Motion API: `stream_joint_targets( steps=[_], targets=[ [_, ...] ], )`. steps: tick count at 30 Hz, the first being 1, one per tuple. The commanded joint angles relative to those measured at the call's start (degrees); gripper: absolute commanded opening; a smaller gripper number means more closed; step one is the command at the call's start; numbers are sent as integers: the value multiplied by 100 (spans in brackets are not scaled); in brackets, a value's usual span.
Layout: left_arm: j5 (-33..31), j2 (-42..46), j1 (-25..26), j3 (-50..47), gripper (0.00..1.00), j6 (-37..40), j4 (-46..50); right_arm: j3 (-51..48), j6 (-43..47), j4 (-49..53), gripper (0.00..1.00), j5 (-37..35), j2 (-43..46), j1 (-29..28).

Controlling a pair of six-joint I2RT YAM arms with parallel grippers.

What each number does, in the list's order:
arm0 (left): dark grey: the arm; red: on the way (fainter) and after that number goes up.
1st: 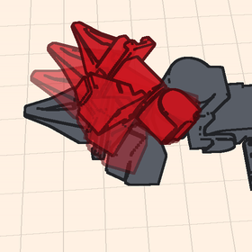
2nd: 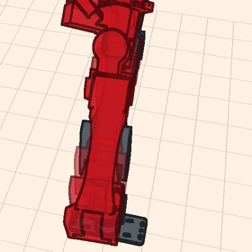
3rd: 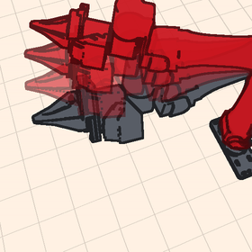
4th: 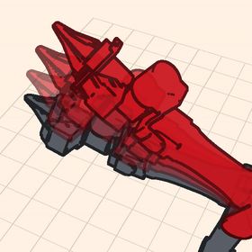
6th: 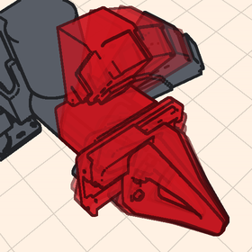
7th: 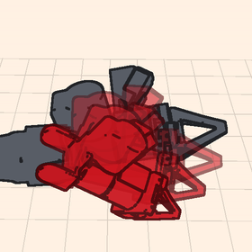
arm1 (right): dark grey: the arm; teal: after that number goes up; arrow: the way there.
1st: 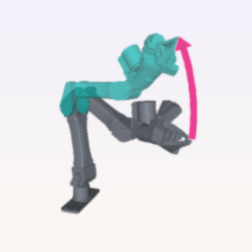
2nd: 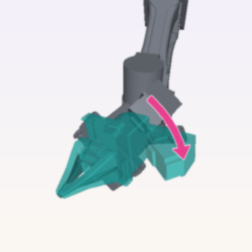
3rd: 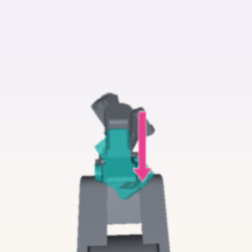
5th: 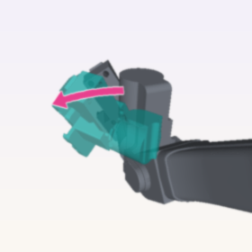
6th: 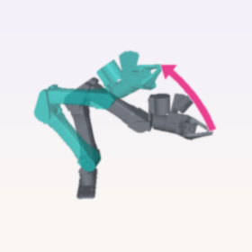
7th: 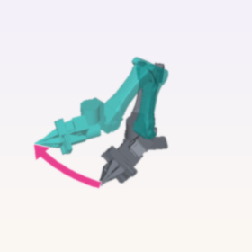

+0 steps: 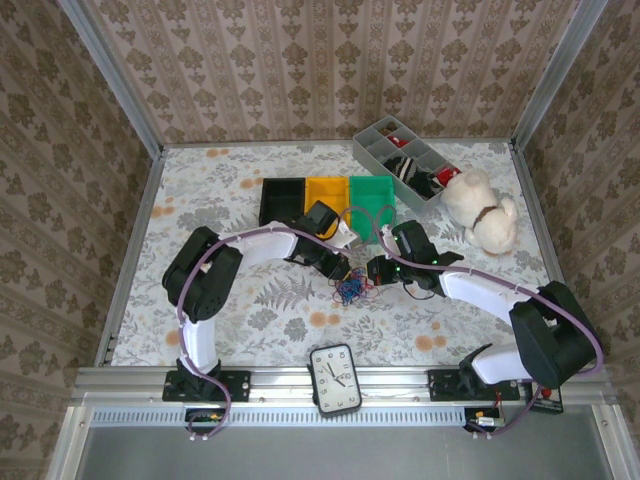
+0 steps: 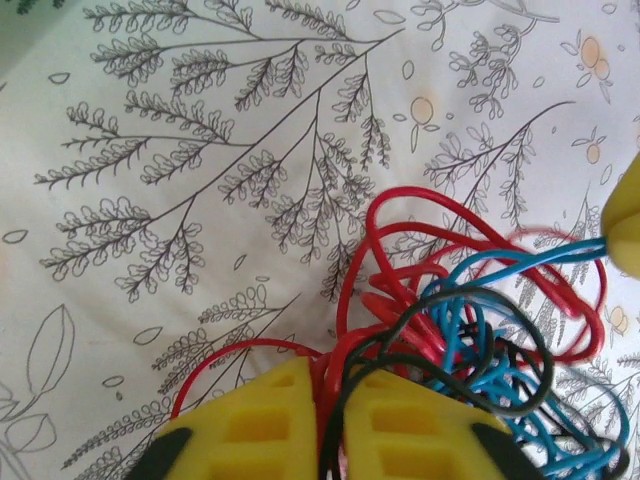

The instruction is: Untangle the cables

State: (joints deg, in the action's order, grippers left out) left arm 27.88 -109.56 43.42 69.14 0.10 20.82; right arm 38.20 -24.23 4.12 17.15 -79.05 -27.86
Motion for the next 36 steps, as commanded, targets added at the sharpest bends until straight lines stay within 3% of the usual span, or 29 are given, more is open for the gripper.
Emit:
stream_joint_targets(
  steps=[1, 10, 14, 18, 23, 26, 31, 36],
  targets=[
    [-151, -100, -9, 93, 3, -10, -59, 3, 14, -131, 0, 12, -211, 74],
    [-449, -61, 74, 49, 0, 11, -244, 112, -20, -184, 1, 96, -422, 101],
    [-523, -83, 131, 95, 0, 69, -219, 195, -28, -249, 7, 147, -584, 101],
    [-555, -83, 152, 100, 0, 96, -238, 297, -72, -338, 20, 227, -757, 96],
    [-590, -59, 175, 84, 0, 113, -243, 355, -111, -396, 27, 252, -866, 96],
    [-617, -39, 180, 69, 0, 109, -263, 347, -117, -393, 24, 228, -846, 96],
    [-632, -13, 182, 40, 0, 113, -280, 204, -213, -510, 5, -18, -655, 104],
    [-751, 0, 184, -2, 0, 66, -276, 79, -310, -525, 4, -347, -355, 155]
  ],
)
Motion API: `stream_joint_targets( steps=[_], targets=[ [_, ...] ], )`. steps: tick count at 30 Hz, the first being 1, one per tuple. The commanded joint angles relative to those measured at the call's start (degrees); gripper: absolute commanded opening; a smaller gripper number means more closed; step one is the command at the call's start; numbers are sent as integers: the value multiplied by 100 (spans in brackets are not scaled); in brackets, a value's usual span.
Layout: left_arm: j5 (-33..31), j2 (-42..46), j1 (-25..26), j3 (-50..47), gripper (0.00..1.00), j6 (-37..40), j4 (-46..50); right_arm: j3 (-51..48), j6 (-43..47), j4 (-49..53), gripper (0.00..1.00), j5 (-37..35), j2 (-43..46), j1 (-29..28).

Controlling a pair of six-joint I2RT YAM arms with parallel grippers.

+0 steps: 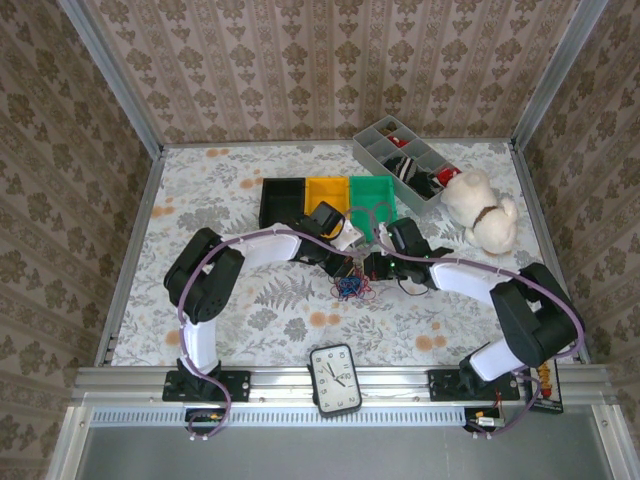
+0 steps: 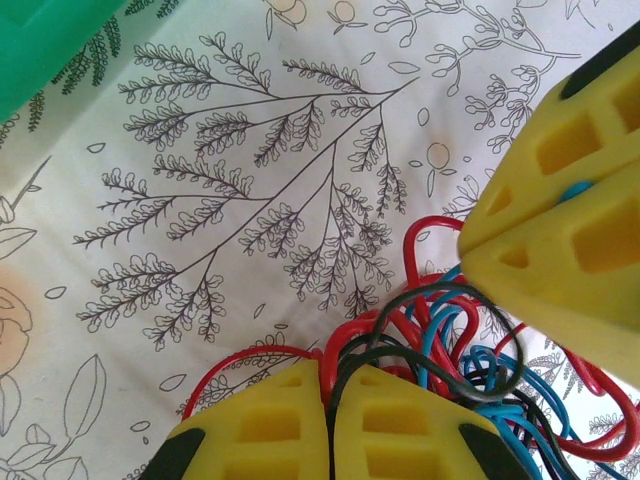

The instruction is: Untangle the cables

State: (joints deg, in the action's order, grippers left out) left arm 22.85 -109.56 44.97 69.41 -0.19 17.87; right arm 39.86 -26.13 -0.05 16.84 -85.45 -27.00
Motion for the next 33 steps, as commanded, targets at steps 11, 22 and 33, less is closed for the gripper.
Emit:
stream_joint_targets(
  steps=[11, 22, 33],
  targets=[
    [-1637, 44, -24, -311, 0, -402, -7, -475, -705, 356, 0, -1892, 1232, 733],
    [-2018, 346, -60, -700, 0, -465, -12, -898, -1450, 1150, 0, -2581, 2200, 2323],
    [-2218, 629, -302, -962, 0, -598, 84, -1048, -1626, 1479, 0, -1833, 2793, 4507]
  ],
)
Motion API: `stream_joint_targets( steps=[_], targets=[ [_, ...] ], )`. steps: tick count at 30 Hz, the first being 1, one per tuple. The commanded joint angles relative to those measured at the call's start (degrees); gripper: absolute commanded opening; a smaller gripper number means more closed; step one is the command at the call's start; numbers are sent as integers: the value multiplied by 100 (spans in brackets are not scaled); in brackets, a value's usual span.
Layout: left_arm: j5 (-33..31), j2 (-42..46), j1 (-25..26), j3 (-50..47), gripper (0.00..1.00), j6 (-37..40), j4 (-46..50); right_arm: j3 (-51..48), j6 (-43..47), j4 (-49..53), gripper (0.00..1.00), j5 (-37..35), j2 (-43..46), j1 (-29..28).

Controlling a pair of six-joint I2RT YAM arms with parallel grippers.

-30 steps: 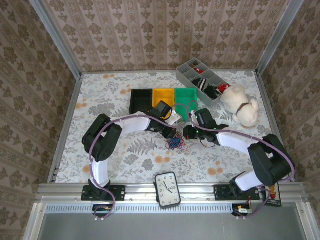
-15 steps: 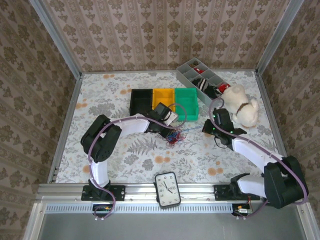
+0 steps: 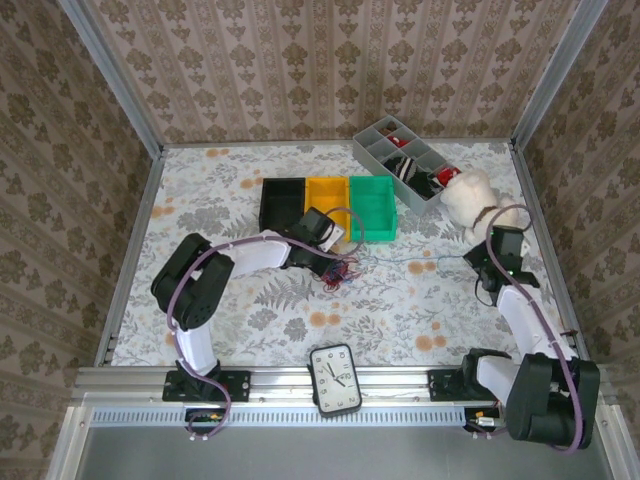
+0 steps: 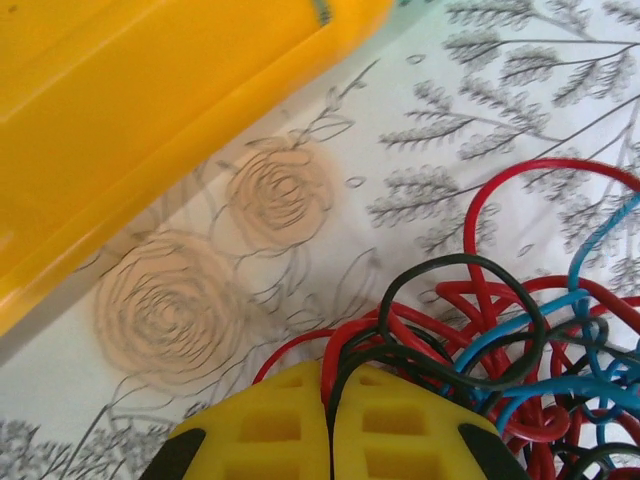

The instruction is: Untangle the cables

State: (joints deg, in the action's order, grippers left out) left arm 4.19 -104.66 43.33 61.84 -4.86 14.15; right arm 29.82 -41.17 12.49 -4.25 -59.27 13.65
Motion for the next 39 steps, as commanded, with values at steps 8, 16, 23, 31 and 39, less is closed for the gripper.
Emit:
stream_joint_targets(
  steps=[8, 16, 23, 31, 39],
  targets=[
    [-878, 466, -471, -706, 0, -340, 533, 165, 138, 417, 0, 608, 256, 1242],
    [-413, 399, -49, -566, 0, -97, -10, 536, 628, 302, 0, 556, 271, -208],
    [171, 428, -35, -551, 0, -373, -996, 1575, 1070, 309, 0, 330, 564, -1608],
    [518, 531, -168, -680, 0, -397, -1665, 3252, 1442, 155, 2, 516, -35, -2273],
    [179, 407, -134, -471, 0, -542, -1555, 3946, 1407, -345, 2, 846, -1351, -2561]
  ],
)
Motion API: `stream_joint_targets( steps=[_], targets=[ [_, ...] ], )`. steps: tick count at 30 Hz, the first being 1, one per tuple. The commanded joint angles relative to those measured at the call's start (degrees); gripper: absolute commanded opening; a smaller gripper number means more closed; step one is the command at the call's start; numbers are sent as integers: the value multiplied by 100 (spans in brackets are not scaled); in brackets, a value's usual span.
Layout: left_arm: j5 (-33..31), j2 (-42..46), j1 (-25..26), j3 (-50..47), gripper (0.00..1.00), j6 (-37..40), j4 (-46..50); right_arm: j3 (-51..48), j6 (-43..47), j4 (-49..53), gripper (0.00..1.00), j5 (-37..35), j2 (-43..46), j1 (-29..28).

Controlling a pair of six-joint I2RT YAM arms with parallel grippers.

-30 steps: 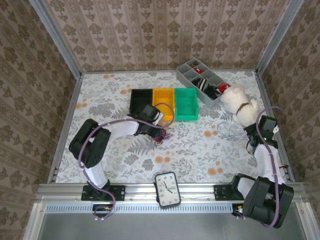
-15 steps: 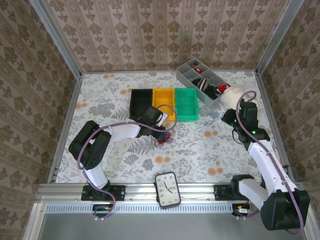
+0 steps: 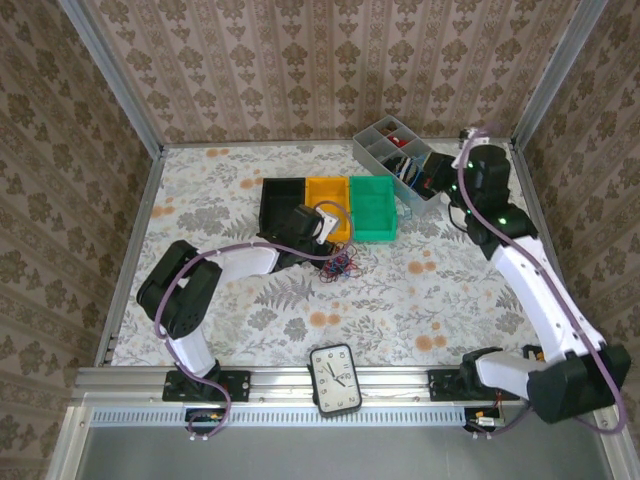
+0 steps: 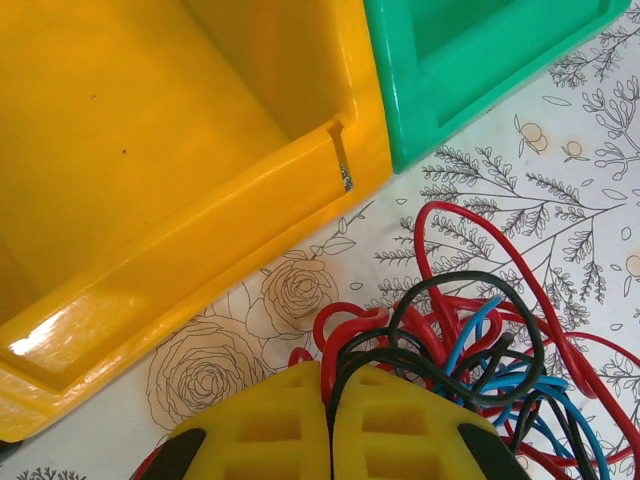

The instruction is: Untangle the cables

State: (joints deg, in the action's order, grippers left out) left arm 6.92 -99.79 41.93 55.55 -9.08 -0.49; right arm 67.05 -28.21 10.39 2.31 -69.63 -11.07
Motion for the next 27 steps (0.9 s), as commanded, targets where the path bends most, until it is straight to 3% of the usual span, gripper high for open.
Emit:
stream_joint_targets(
  steps=[1, 6, 11, 15, 21, 27],
  targets=[
    [-102, -72, 7, 145, 0, -120, -98, 328, 130, -159, 1, 220, -461, -95],
    [-199, -23, 29, 88, 0, -114, -103, 845, 391, -343, 2, 111, -709, -252],
    [-167, -58, 17, 122, 0, -111, -69, 1238, 908, -281, 2, -635, -592, -484],
    [-86, -91, 7, 144, 0, -107, -92, 1110, 1063, -346, 2, -1347, -306, -637],
    [11, -189, -2, 258, 0, -94, -38, 803, 1222, -529, 2, -1425, 29, -768],
    [3, -199, 0, 272, 0, -107, -28, 710, 1468, -513, 1, -2191, 212, -887]
  ],
)
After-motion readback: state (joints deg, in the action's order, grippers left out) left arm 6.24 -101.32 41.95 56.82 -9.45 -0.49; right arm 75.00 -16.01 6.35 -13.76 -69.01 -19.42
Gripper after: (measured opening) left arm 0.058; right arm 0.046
